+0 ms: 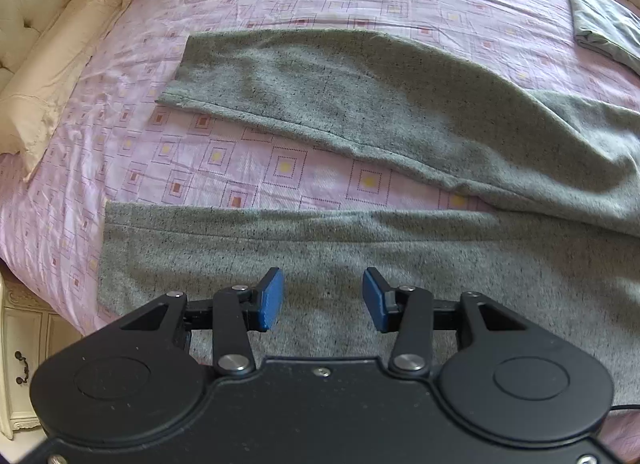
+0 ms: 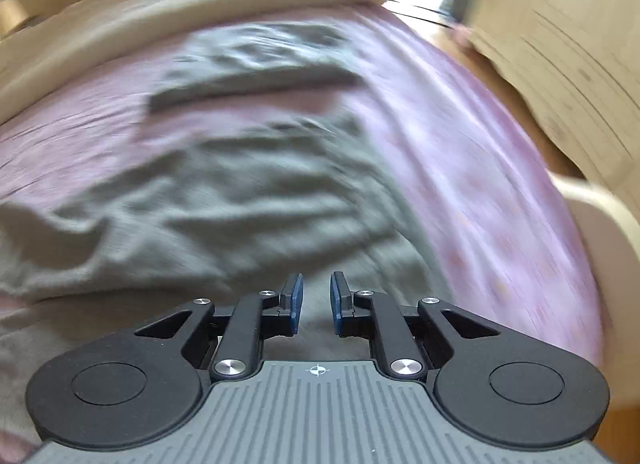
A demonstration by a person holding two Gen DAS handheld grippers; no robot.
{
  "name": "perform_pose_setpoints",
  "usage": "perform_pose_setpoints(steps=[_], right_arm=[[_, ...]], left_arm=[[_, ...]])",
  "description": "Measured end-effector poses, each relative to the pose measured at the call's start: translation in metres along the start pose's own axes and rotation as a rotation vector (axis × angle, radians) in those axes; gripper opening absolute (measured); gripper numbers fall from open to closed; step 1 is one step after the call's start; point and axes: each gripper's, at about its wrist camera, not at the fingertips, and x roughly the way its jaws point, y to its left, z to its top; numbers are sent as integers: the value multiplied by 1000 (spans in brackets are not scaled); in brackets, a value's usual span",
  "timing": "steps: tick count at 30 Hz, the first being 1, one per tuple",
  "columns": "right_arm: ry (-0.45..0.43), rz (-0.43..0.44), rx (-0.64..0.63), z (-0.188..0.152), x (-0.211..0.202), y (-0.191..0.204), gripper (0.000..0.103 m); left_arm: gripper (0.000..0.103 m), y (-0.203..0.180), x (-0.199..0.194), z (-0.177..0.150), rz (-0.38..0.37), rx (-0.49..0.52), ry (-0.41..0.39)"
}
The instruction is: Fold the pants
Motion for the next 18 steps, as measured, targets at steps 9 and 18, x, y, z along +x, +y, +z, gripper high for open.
perform_pose_setpoints(steps=[9,18], right_arm=[[13,199,-567,90,89,132,15],[86,258,-1020,104,148,207,15]], left_arm=[[54,20,24,49,11,-15,31],[54,50,41,79,11,-62,59]])
